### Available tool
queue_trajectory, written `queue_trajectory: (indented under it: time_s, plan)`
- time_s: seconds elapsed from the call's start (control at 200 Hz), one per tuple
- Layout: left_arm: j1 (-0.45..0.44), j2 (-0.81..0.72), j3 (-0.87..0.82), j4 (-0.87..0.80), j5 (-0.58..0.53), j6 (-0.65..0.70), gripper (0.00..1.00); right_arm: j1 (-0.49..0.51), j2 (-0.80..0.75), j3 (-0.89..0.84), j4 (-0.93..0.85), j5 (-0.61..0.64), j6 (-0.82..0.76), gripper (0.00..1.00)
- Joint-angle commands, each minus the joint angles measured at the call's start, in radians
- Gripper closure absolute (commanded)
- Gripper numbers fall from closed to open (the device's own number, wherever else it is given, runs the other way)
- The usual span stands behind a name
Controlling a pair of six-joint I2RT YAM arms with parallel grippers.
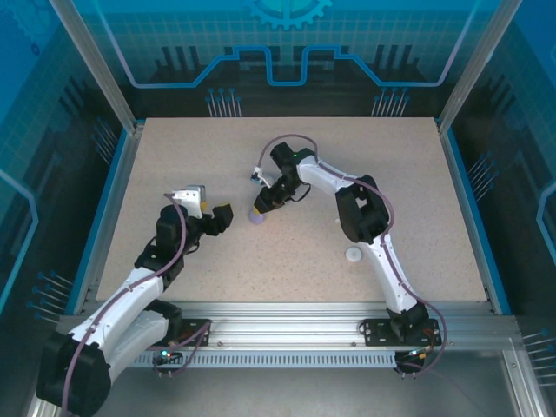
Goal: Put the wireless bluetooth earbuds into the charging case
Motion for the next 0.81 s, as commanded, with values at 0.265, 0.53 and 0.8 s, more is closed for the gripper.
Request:
queue_trajectory:
  time_s: [0.265,0.53,0.8]
  plan:
    - [0.009,0.010,0.025,0.010,0.012,0.020,0.22,-0.009,0.036,0.032,-0.039,0.016,0.068,0.65]
    - [0.009,0.012,0.028,0.012,0.015,0.025,0.22,-0.023,0.030,0.035,-0.032,0.055,0.100,0.52]
    - [0.009,0.013,0.033,0.003,0.024,0.039,0.23,-0.038,-0.017,0.027,-0.015,0.128,0.133,0.44]
